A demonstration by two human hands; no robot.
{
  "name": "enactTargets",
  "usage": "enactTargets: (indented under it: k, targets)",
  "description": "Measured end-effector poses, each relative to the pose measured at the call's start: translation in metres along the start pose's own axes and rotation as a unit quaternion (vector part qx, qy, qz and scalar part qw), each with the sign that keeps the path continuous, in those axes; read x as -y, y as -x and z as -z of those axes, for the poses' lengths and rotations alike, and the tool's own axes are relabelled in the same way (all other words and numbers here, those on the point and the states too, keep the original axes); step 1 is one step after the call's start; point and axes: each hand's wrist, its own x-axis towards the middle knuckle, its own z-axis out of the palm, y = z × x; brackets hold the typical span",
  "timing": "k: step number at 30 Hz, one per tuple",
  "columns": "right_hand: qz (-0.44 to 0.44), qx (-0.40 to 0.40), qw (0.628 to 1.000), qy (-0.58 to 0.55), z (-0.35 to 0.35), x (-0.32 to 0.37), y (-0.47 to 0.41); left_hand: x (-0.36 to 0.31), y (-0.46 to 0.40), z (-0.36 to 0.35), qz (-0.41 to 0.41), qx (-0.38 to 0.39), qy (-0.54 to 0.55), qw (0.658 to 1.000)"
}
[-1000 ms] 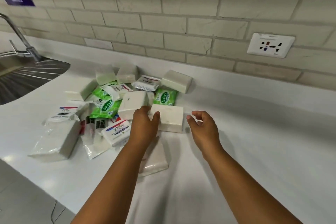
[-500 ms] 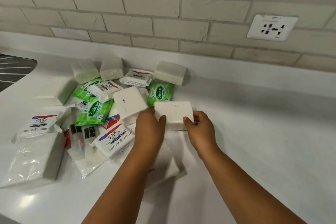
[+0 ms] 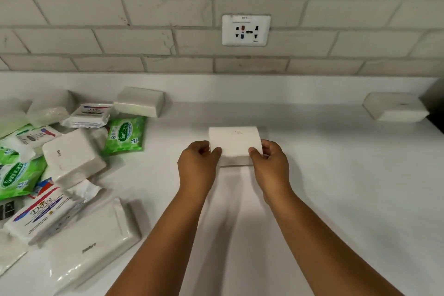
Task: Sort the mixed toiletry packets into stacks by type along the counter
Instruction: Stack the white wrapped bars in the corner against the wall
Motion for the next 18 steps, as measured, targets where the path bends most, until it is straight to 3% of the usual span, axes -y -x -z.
enactTargets:
  k: [14, 18]
  targets:
    - [-0.003, -0.111, 0.993, 0.041, 0.196, -0.054, -0.090, -0.078, 0.053, -0.207, 0.006, 0.089, 0.062, 0.994]
    - [0.055, -0.157, 0.984, 0.062, 0.221, -0.059, -0.117, -0.099, 0.048, -0.247, 0.002, 0.101, 0.069, 0.992]
